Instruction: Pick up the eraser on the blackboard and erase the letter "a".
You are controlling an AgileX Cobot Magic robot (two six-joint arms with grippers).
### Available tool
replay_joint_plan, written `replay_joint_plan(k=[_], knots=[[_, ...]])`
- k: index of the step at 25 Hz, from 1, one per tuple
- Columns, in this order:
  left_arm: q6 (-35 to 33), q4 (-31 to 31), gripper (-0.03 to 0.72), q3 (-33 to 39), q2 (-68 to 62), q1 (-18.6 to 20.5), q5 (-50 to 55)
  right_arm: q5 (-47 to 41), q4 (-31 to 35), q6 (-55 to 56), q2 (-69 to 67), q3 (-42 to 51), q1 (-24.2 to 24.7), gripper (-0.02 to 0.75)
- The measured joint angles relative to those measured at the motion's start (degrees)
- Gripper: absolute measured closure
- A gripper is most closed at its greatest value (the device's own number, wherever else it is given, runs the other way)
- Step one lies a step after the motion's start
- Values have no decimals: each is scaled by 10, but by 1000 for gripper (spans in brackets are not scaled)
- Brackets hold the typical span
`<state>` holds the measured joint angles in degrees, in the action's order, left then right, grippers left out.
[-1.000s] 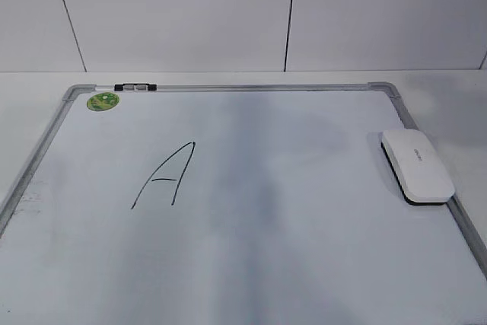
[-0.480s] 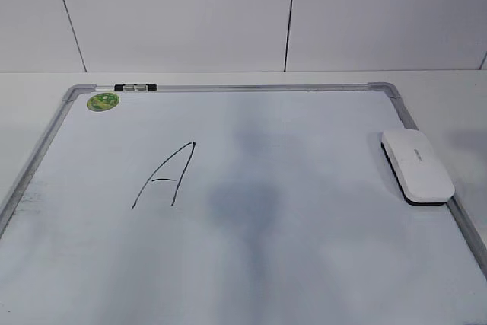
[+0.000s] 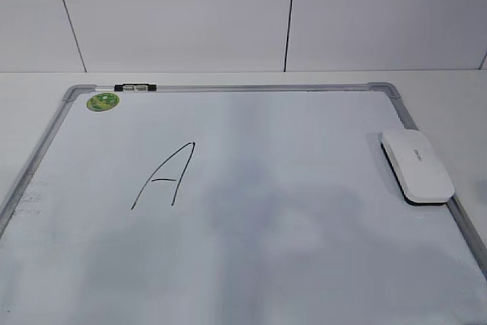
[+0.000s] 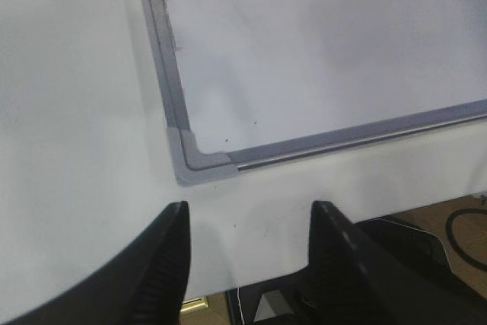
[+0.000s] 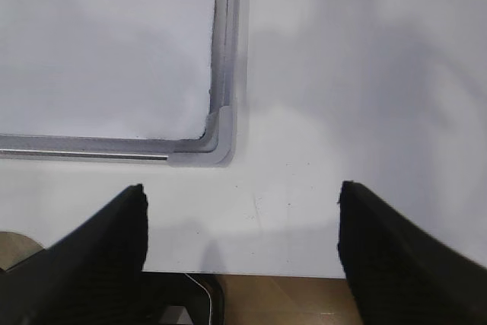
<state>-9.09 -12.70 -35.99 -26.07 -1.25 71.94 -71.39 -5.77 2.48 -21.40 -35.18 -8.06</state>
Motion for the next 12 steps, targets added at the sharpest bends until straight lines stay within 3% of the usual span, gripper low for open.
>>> replay_joint_plan(k=[4,12], knots=[[0,7,306,43,34,0,-9,16,-3,-1,10,38,0,155],[0,23,306,51,60,0,-65,49,-6,-2,10,59,0,158]])
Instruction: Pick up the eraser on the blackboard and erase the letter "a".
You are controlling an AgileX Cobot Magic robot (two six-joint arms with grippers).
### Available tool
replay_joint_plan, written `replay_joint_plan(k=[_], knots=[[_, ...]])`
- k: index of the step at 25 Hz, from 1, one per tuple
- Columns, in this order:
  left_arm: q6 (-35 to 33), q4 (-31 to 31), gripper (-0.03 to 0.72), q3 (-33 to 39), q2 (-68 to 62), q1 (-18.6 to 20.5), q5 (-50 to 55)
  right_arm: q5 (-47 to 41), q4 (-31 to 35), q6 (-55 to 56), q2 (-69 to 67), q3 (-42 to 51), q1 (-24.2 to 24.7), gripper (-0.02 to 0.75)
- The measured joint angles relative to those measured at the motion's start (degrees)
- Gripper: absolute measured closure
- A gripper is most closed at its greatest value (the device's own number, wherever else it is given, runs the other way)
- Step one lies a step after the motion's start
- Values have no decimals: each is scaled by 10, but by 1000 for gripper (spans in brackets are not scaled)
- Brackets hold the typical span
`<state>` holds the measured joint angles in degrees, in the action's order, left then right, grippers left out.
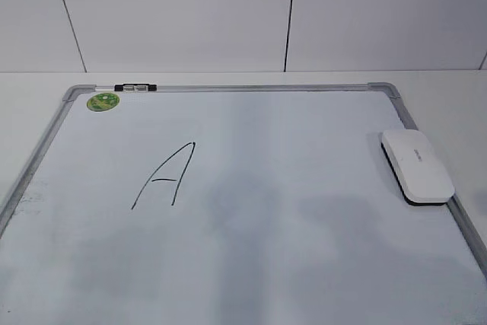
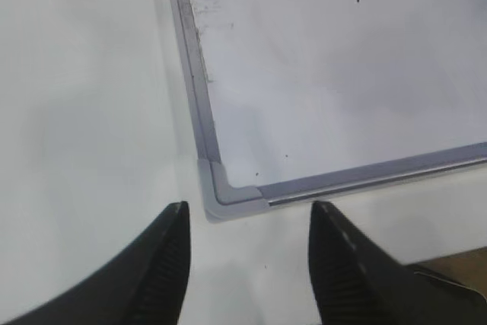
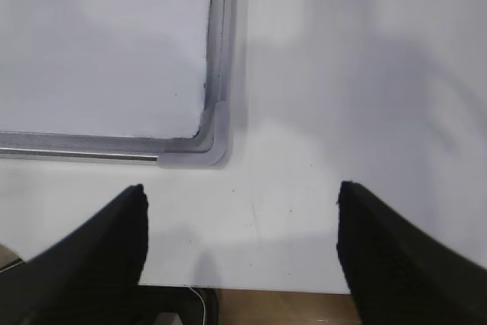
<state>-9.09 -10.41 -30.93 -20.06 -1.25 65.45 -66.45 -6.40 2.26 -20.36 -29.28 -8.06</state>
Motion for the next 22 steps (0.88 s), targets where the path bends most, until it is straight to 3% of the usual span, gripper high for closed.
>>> replay_joint_plan(k=[22], knots=[[0,5,336,12,0,0,-22,12,0,0,1,6,0,162]])
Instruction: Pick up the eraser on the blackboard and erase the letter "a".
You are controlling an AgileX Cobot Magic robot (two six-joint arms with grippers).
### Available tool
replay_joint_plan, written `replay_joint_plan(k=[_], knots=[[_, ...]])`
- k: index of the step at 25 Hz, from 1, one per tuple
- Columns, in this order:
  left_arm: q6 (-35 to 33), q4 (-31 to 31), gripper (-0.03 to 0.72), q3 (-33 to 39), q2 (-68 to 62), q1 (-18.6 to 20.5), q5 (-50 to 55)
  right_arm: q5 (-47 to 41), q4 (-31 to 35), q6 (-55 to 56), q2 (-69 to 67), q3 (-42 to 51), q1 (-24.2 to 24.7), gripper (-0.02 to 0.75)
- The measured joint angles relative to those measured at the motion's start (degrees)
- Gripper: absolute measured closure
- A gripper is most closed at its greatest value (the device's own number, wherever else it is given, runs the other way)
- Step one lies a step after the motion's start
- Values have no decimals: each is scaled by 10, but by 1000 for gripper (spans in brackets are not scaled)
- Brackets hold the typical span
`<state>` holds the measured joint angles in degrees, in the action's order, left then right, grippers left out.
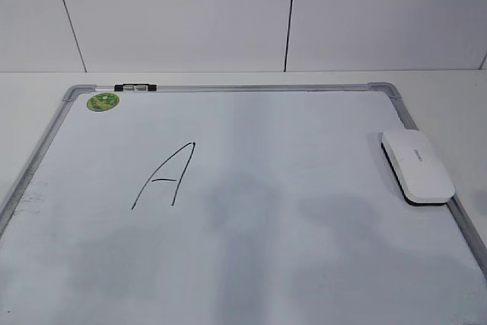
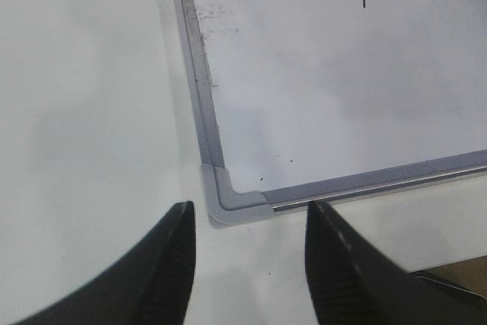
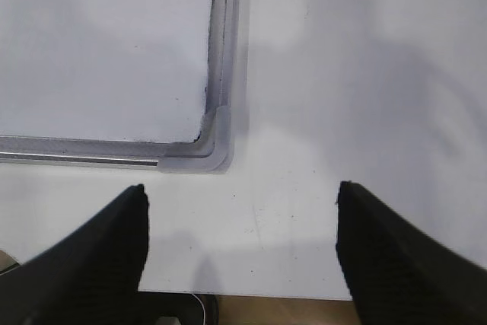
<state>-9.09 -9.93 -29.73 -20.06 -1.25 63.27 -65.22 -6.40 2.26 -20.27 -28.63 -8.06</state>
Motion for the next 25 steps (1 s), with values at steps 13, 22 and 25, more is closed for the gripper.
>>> replay_joint_plan(k=[13,22,25], knots=[[0,-1,363,0,19,30,0,0,-1,0,25,0,38,162],[0,-1,370,0,102,50,2,0,-1,0,124,0,81,162],[0,-1,370,0,134,50,2,0,-3,0,160,0,81,162]])
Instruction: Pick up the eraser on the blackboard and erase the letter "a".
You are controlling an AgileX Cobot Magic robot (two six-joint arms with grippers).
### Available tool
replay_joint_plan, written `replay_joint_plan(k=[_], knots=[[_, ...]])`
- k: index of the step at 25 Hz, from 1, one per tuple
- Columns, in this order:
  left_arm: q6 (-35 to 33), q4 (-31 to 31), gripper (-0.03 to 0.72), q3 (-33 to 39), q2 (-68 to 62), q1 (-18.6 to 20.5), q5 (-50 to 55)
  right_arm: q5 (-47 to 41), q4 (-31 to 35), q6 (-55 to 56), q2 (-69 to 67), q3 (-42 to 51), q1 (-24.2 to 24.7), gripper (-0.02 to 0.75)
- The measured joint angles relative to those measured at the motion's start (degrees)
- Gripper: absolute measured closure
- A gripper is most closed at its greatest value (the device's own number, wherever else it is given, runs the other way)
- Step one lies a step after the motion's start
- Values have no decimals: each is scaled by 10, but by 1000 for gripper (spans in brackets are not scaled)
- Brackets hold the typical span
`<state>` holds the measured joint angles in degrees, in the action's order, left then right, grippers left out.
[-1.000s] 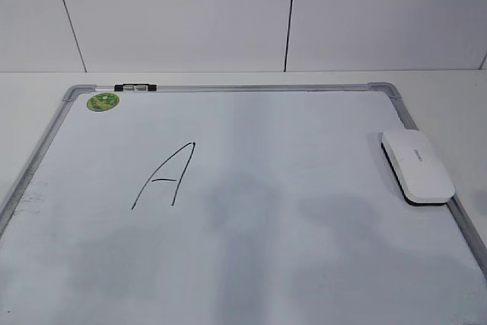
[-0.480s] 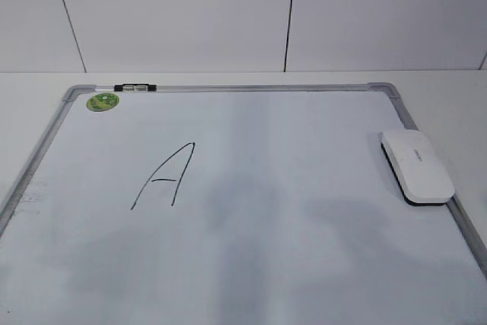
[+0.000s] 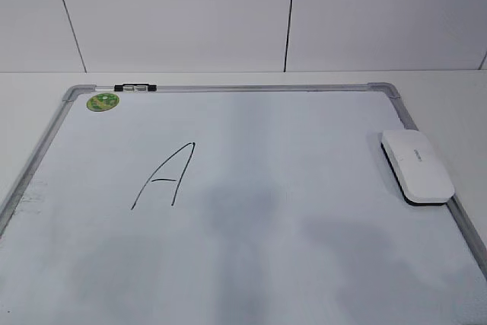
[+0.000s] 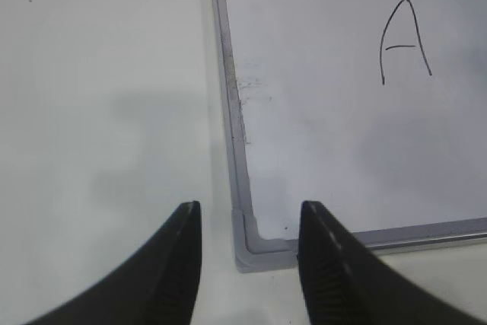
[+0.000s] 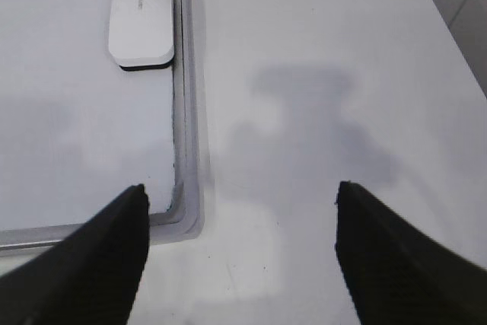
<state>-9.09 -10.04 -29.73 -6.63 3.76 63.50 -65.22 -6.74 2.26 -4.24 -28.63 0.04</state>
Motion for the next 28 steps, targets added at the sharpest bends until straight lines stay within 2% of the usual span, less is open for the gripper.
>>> replay_joint_plan(k=[7,28], knots=[[0,-1,370,0,59,0,4,-1,-1,0,51,0,0,162],[0,-2,381,1,60,0,8,-3,-4,0,53,0,0,162]])
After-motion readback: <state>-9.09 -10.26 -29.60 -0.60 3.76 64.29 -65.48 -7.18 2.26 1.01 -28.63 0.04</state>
